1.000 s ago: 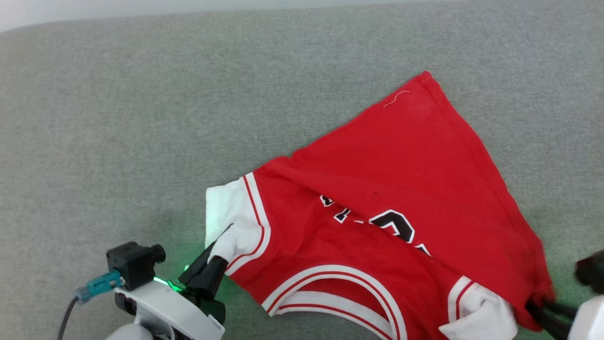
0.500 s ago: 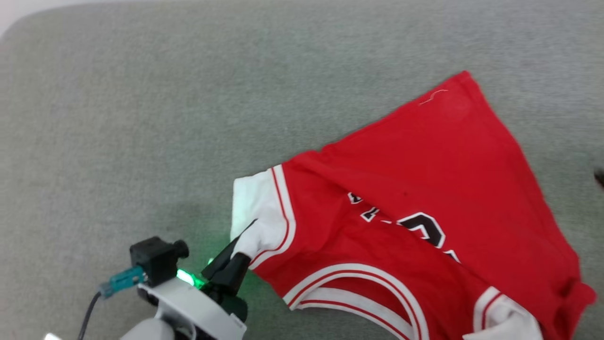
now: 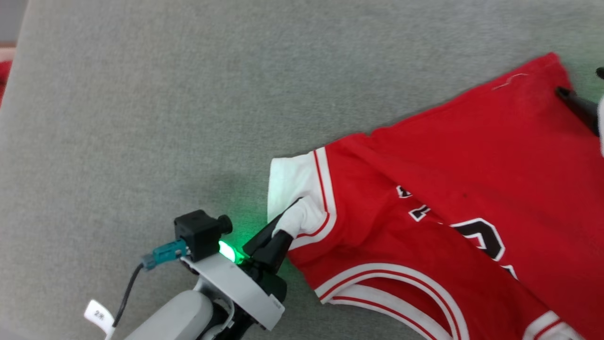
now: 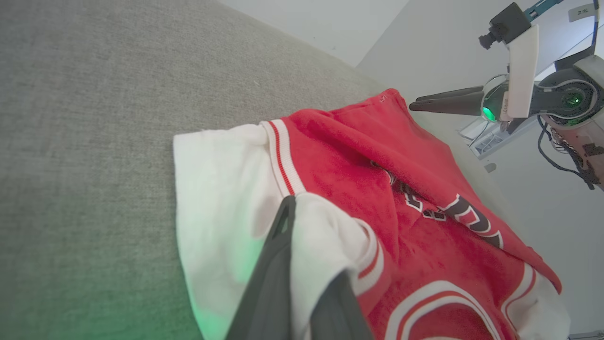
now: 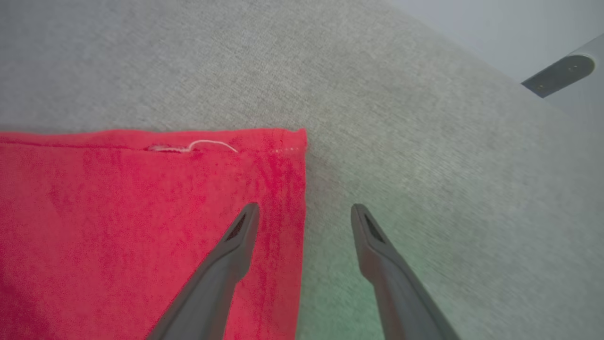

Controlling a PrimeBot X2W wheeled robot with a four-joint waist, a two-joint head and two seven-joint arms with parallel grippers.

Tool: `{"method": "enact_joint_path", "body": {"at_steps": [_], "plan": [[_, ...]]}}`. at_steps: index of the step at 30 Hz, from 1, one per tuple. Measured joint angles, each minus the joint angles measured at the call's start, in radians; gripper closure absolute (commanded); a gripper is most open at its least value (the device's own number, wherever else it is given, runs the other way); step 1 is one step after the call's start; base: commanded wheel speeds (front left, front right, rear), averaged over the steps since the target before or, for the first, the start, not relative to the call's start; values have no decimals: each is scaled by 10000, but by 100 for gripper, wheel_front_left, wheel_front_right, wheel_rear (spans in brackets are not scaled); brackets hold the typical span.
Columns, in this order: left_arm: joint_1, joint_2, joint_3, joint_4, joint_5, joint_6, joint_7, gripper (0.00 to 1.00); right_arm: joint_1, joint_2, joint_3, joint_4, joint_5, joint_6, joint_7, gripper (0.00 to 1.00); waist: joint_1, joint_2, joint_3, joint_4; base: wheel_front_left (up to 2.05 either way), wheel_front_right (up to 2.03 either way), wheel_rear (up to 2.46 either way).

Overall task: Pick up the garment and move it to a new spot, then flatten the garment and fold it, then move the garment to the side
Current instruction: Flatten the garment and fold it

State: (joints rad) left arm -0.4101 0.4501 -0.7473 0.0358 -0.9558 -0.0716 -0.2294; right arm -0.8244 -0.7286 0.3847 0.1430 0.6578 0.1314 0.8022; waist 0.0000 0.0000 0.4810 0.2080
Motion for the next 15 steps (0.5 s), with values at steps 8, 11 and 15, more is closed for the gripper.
{"method": "enact_joint_path", "body": {"at_steps": [8, 11, 15], "plan": [[-383, -374, -107, 531, 54, -265, -104, 100, -1405, -140, 2096, 1415, 267, -2, -56, 0, 0, 0, 446, 517, 0, 0, 0], [-408, -433, -98, 662, 54, -339, -167, 100, -1697, -286, 2573, 1655, 614, -2, -104, 66, 0, 0, 463, 580, 0, 0, 0], [-410, -447, -50, 786, 50, -399, -194, 100, -1915, -326, 3001, 1988, 989, -2, -443, 100, 0, 0, 357, 532, 0, 0, 0]]}}
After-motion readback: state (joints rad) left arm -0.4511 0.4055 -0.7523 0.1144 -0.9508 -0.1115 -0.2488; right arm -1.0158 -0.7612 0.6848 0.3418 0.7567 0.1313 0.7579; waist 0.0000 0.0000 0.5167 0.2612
